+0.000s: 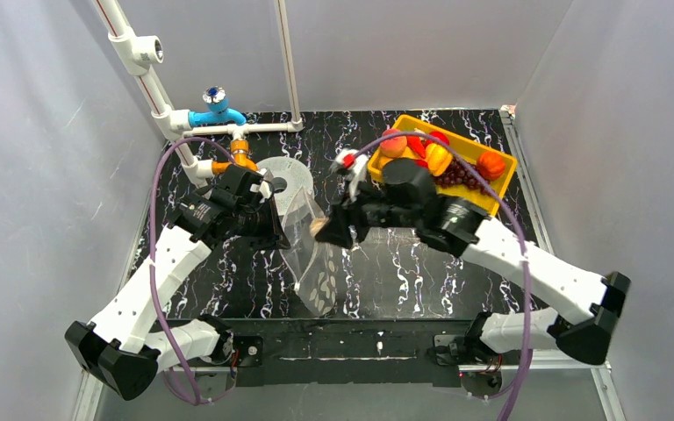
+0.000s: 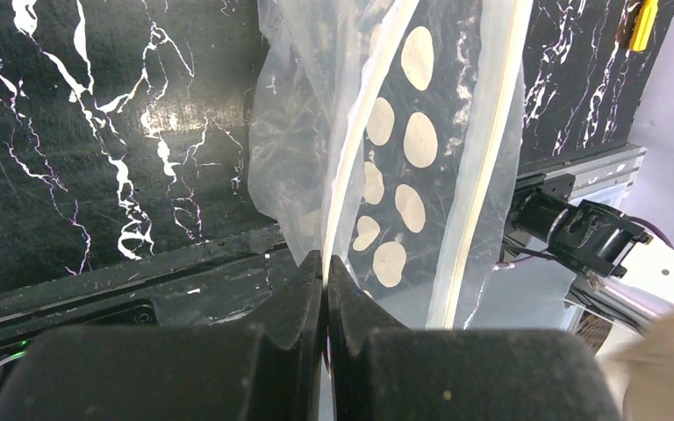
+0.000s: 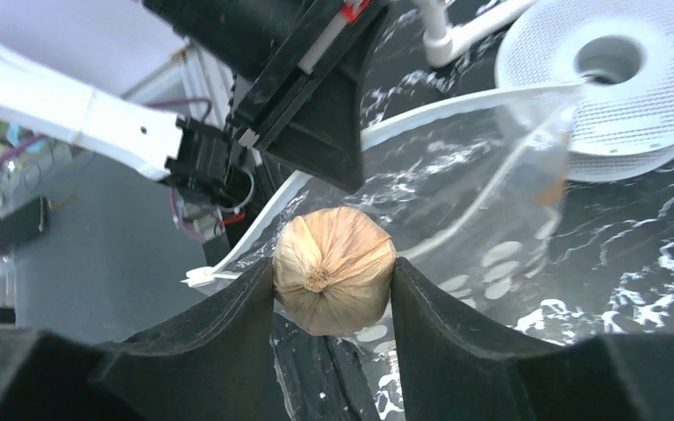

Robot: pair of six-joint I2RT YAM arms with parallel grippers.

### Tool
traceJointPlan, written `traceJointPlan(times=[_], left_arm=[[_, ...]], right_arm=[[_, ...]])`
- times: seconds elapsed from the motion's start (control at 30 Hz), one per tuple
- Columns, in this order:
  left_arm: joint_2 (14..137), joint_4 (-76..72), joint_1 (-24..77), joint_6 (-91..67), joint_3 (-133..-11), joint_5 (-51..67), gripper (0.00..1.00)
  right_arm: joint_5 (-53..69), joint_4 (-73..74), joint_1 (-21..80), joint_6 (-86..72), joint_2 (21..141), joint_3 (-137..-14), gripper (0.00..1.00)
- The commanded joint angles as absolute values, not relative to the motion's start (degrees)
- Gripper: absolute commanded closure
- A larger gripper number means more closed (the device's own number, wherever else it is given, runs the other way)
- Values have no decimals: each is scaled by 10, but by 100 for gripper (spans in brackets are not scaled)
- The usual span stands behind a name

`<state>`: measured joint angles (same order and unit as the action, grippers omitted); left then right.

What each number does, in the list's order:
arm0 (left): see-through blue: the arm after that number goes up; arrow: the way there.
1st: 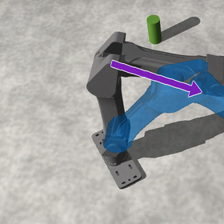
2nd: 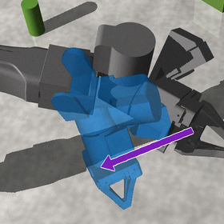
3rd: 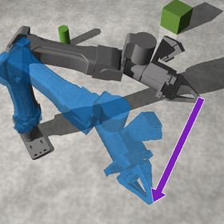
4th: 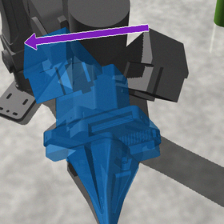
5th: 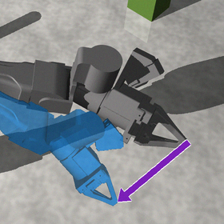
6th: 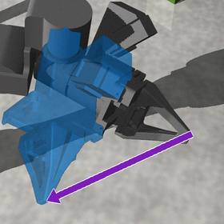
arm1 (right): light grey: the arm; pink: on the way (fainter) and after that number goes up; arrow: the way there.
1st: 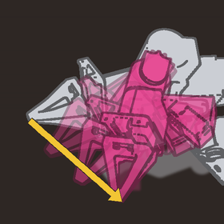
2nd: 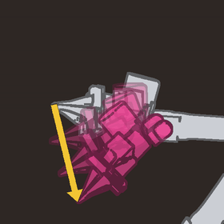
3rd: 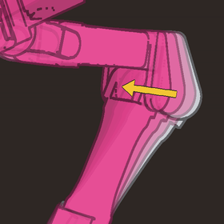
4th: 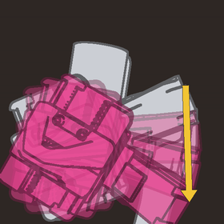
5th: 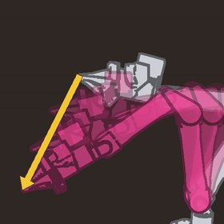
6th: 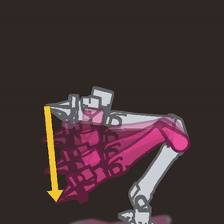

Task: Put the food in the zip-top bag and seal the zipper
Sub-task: Place the fake vegetable in the zipper food storage bag.

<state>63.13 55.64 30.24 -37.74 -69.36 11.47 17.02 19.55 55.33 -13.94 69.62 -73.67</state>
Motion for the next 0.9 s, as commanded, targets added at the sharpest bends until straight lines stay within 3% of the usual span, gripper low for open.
traceJointPlan(times=[0.0, 0.2, 0.33, 0.67, 0.87], left_arm=[[624, 560, 305, -378, -686, 123, 100], [626, 561, 305, -380, -687, 124, 100], [623, 560, 305, -381, -687, 125, 100], [622, 550, 305, -390, -682, 137, 100], [620, 551, 305, -389, -681, 135, 100]], right_arm=[[113, 211, 617, -103, 744, -779, 57], [46, 250, 635, -100, 809, -828, 55], [17, 268, 637, -92, 828, -836, 43], [4, 287, 638, -97, 863, -866, 28], [-19, 281, 638, -100, 844, -858, 26]])
